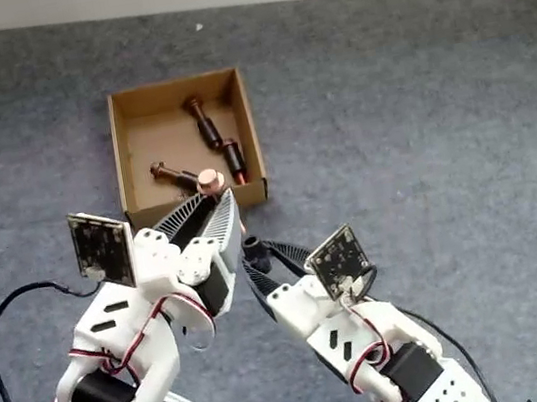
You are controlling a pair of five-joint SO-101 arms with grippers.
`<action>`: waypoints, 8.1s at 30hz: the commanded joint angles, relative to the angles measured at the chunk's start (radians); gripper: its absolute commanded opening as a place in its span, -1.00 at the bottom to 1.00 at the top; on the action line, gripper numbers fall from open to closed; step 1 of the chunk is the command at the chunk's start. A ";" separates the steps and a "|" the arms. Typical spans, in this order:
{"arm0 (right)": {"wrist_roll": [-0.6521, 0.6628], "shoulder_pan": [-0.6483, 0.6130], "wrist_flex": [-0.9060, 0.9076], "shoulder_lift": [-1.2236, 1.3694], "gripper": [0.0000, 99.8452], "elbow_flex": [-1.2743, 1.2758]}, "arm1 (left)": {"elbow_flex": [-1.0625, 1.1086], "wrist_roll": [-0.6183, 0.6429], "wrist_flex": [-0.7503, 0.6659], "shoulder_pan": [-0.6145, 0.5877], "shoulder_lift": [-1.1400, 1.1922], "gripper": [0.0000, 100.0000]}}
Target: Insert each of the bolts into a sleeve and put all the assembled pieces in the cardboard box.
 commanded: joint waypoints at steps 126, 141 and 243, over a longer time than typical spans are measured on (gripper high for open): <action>-0.008 0.179 -0.486 1.277 -0.99 -0.760 | 0.608 -0.089 -0.140 -0.467 -0.010 -0.99; -0.014 0.171 -0.742 1.692 -0.98 -1.020 | 0.608 -0.089 -0.117 -0.466 -0.016 -0.99; 0.068 0.610 0.693 -0.024 -0.99 0.150 | 0.608 -0.089 -0.117 -0.467 -0.016 -0.99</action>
